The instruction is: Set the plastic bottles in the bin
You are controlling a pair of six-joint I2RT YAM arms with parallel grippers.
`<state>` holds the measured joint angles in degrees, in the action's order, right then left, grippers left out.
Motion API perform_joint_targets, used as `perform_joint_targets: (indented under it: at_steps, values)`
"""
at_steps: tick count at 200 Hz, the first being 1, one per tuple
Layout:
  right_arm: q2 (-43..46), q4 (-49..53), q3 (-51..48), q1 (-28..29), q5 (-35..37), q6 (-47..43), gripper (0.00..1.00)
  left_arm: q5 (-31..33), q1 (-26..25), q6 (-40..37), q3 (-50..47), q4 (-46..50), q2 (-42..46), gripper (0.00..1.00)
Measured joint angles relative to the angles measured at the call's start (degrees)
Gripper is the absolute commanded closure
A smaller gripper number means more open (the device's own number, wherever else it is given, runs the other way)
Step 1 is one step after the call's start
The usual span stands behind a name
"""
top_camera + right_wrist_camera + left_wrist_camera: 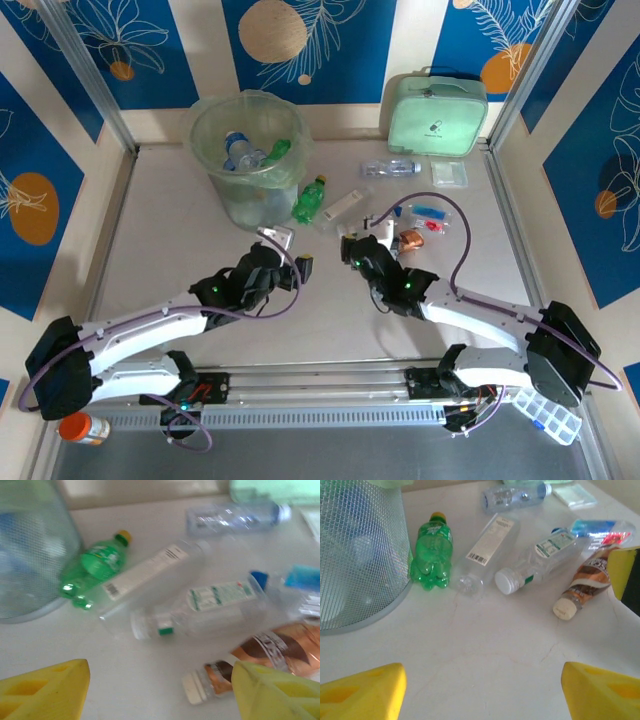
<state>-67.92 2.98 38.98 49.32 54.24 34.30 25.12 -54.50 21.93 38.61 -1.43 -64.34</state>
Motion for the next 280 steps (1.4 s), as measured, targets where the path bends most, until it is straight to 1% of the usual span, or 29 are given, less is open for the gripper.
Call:
perform_joint_targets:
  at_steps: [20, 41, 69, 96, 118, 163, 215, 258, 270, 280]
  values:
    - [0.0, 6.6, 0.8, -4.7, -0.7, 6.8, 0.26, 1.1, 0.0, 0.2, -1.3, -2.8, -0.2, 0.20]
    - [0.2, 13.3, 2.7, -11.5, -3.0, 14.4, 0.21, 1.4, 0.0, 0.7, -1.3, -4.9, -0.9, 0.19]
    - [2.4, 17.2, 2.6, -19.7, -8.1, 20.2, 0.17, 1.5, 0.0, 1.8, -1.4, -5.9, -1.5, 0.20]
    - [3.0, 17.9, 2.6, -25.0, -13.3, 25.3, 0.17, 1.5, 0.0, 2.2, -1.4, -6.3, -1.3, 0.20]
    - [1.3, 17.6, 2.7, -27.4, -16.7, 28.9, 0.18, 1.8, 0.0, 2.2, -2.2, -6.4, -0.1, 0.20]
    - [-7.3, 16.4, 4.9, -30.9, -22.6, 35.1, 0.17, 3.1, 0.0, 2.2, -3.7, -6.7, 3.8, 0.20]
    - [-16.6, 12.3, 7.9, -34.6, -27.3, 38.4, 0.18, 3.9, 0.0, 2.2, -4.9, -8.5, 5.6, 0.20]
    - [-20.4, 9.4, 8.0, -36.6, -29.3, 39.6, 0.29, 3.9, 0.0, 2.2, -4.9, -8.9, 5.0, 0.20]
    - [-21.4, 8.5, 8.0, -37.2, -30.0, 39.8, 0.31, 3.9, 0.0, 2.2, -4.9, -8.9, 4.5, 0.20]
    - [-22.1, 7.7, 8.0, -37.7, -30.6, 40.0, 0.35, 3.9, 0.0, 2.2, -4.9, -8.9, 4.2, 0.20]
